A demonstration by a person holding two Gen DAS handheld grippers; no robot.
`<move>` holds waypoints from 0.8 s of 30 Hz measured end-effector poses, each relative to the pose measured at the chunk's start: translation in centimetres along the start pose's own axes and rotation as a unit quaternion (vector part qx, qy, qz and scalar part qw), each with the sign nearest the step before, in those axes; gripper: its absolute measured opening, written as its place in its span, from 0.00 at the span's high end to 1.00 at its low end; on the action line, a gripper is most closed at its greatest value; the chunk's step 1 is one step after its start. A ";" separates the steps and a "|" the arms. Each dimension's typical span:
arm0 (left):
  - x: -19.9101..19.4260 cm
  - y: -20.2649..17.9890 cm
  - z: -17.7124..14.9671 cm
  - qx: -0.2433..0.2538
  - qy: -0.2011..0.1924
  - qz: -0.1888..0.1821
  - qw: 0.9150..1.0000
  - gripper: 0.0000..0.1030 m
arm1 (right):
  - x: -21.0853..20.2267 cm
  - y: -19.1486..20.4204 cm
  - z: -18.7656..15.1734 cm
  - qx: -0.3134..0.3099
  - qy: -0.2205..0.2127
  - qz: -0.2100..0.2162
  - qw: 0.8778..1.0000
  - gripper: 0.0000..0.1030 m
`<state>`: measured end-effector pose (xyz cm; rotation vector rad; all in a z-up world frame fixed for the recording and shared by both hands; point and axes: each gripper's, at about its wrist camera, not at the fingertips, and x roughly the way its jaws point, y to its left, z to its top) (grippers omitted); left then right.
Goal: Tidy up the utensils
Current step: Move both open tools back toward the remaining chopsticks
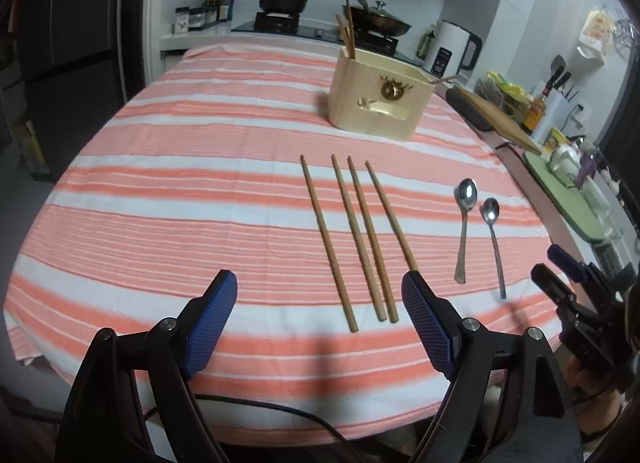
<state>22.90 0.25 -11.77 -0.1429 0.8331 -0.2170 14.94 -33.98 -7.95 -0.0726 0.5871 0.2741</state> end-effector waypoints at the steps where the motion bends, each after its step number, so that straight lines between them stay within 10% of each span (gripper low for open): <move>1: 0.0 -0.1 -0.3 0.000 0.001 0.000 1.000 0.17 | -0.1 0.4 -0.5 0.004 0.004 0.007 1.000 0.44; 24: 1.6 0.2 -2.4 0.007 0.016 0.013 1.000 0.17 | 1.1 4.1 -3.0 -0.014 0.029 0.058 0.998 0.44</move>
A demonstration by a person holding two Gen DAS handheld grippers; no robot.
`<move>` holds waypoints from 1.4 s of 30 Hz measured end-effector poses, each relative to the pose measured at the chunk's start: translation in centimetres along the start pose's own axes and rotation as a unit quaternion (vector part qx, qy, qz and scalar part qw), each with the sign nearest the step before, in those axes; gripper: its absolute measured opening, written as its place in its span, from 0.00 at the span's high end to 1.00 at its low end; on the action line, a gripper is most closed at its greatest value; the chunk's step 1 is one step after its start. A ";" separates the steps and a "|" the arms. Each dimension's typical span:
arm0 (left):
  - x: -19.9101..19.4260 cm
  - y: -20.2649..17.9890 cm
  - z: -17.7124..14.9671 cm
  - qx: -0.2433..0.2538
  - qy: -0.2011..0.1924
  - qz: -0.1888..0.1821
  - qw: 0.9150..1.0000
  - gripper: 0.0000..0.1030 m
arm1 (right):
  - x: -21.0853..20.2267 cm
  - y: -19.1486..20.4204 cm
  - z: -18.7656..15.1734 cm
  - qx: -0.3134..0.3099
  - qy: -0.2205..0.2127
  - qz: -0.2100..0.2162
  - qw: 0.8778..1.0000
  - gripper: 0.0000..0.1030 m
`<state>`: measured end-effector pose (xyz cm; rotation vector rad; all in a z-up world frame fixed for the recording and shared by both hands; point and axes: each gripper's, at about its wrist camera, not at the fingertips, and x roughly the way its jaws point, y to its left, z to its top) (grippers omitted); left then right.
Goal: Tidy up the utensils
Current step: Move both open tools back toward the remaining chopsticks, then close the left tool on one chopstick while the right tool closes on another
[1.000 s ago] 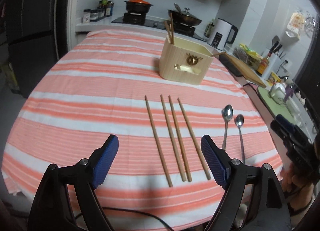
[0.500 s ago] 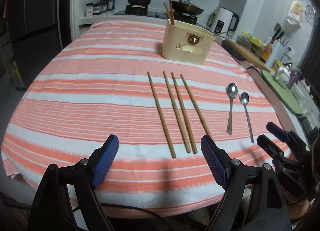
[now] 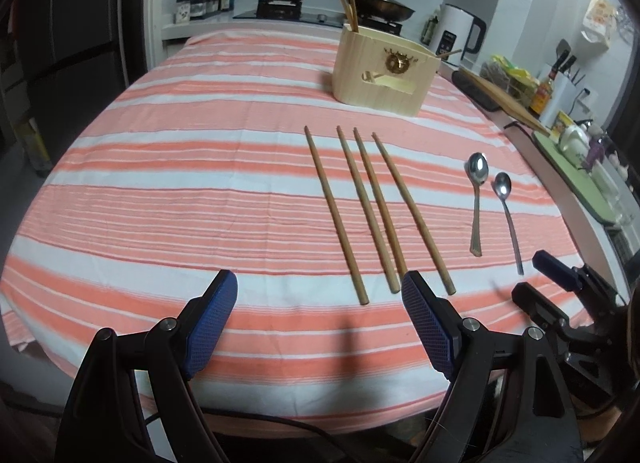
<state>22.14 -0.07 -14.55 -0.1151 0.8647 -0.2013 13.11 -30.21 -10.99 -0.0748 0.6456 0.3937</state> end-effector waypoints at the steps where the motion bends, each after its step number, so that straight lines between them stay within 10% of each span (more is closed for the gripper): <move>1: 0.1 0.0 -0.1 0.000 0.001 -0.002 1.000 0.17 | 0.1 0.1 0.0 0.000 0.002 0.002 1.000 0.44; 26: 4.4 -1.6 -2.2 0.040 0.030 0.021 0.999 0.20 | 3.6 1.7 -0.9 -0.014 0.043 0.033 0.998 0.44; 42: 4.4 -1.8 -2.7 0.056 0.005 0.042 0.998 0.40 | 6.4 2.9 -1.1 -0.024 0.058 0.034 0.997 0.72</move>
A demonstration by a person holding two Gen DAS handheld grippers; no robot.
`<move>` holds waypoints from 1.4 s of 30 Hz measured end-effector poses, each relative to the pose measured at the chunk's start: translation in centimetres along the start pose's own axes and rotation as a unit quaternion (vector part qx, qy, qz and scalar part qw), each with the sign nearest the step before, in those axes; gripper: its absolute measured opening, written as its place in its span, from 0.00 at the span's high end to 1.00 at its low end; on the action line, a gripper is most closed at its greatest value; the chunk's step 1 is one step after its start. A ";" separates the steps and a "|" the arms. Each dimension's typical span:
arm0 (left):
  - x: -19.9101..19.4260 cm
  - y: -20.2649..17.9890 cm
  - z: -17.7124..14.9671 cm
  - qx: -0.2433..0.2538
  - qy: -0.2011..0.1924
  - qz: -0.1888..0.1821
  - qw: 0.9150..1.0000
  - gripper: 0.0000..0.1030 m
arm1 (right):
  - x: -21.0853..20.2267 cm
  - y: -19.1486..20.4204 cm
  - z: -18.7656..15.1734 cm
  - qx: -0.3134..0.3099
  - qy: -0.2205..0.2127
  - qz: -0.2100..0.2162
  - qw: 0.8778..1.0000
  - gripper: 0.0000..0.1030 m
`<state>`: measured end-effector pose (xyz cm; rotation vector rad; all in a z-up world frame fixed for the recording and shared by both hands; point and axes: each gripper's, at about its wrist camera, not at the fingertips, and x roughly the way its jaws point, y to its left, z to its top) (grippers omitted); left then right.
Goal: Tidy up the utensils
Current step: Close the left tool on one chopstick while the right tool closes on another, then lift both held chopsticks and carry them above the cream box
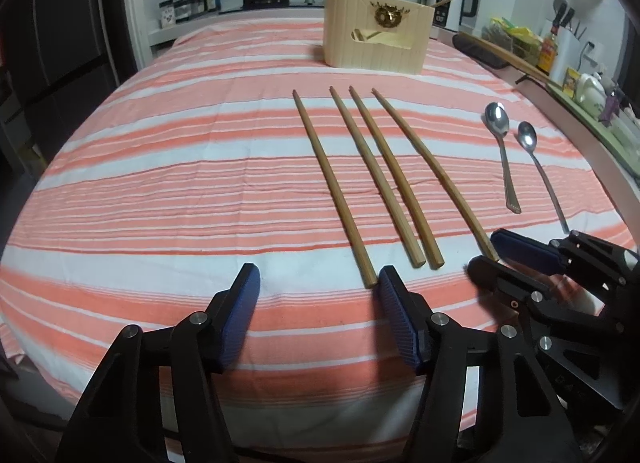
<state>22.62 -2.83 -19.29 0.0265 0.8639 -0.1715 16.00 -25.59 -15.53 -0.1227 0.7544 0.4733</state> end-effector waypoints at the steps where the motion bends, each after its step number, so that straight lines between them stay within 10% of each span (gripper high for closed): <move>1: 0.0 -0.1 -0.1 0.002 -0.004 0.001 1.000 0.42 | 0.0 0.0 0.0 0.002 -0.002 -0.002 1.000 0.74; 3: -0.1 -0.4 -0.2 0.006 -0.012 0.003 1.000 0.48 | 0.0 0.0 -0.1 0.002 -0.008 -0.008 1.000 0.76; 7: -0.1 -1.0 -0.3 0.018 -0.027 -0.002 0.999 0.96 | 0.0 -0.7 0.0 0.015 -0.013 -0.020 1.000 0.91; 42: -13.2 3.4 10.2 -0.008 -0.218 -0.023 0.976 0.97 | -12.5 -6.3 10.9 0.024 -0.177 -0.054 0.982 0.93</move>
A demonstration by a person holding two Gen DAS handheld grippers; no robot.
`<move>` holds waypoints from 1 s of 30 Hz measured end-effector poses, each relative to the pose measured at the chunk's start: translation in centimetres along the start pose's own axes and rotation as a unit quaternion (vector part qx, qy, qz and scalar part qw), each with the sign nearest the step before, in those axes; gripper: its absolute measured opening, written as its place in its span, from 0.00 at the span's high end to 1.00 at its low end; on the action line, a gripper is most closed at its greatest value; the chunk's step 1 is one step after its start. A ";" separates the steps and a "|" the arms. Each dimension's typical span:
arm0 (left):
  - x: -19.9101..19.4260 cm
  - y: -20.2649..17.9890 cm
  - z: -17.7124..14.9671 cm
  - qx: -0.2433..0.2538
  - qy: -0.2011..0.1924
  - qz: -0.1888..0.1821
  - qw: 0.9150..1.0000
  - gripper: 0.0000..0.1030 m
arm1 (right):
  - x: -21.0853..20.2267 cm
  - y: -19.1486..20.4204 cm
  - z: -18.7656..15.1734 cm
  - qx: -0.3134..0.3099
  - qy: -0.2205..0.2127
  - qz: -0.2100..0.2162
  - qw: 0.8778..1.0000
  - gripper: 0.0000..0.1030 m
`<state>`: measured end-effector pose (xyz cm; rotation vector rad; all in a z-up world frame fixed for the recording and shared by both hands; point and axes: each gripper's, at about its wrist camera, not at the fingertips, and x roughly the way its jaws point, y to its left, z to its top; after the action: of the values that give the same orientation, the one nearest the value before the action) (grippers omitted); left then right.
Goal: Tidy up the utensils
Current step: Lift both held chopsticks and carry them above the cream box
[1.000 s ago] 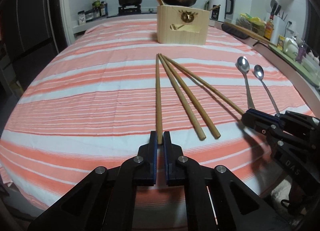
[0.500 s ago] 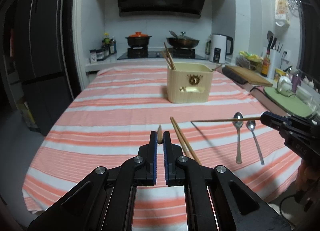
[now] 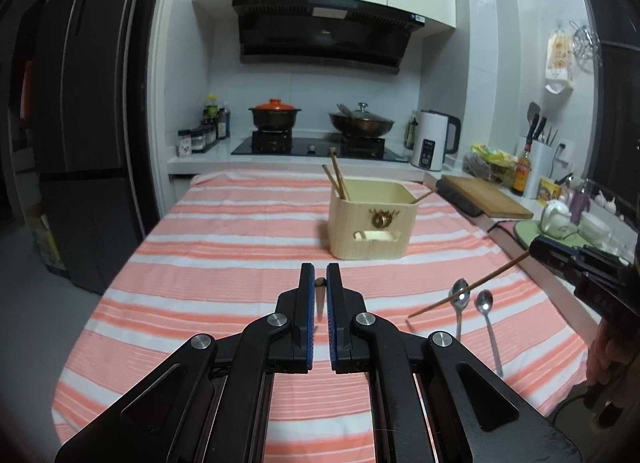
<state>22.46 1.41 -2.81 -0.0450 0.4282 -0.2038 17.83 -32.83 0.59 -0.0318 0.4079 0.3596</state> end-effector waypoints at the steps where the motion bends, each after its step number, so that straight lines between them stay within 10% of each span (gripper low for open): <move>1: -0.1 0.0 0.2 0.000 -0.002 -0.002 1.000 0.97 | -0.2 0.0 0.3 -0.002 -0.004 -0.001 1.000 0.93; 24: 4.0 -2.4 14.9 -0.005 -0.047 -0.076 0.996 0.97 | 1.0 -3.4 13.1 -0.022 -0.084 0.002 0.996 0.93; 30: 10.5 -3.0 19.9 -0.009 0.006 -0.089 0.996 0.97 | 4.9 -5.1 17.7 -0.025 -0.074 0.000 0.997 0.93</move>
<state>39.57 -3.67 11.28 -0.1001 0.4372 -0.3760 30.58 -34.13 14.72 -0.0537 0.2523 0.3695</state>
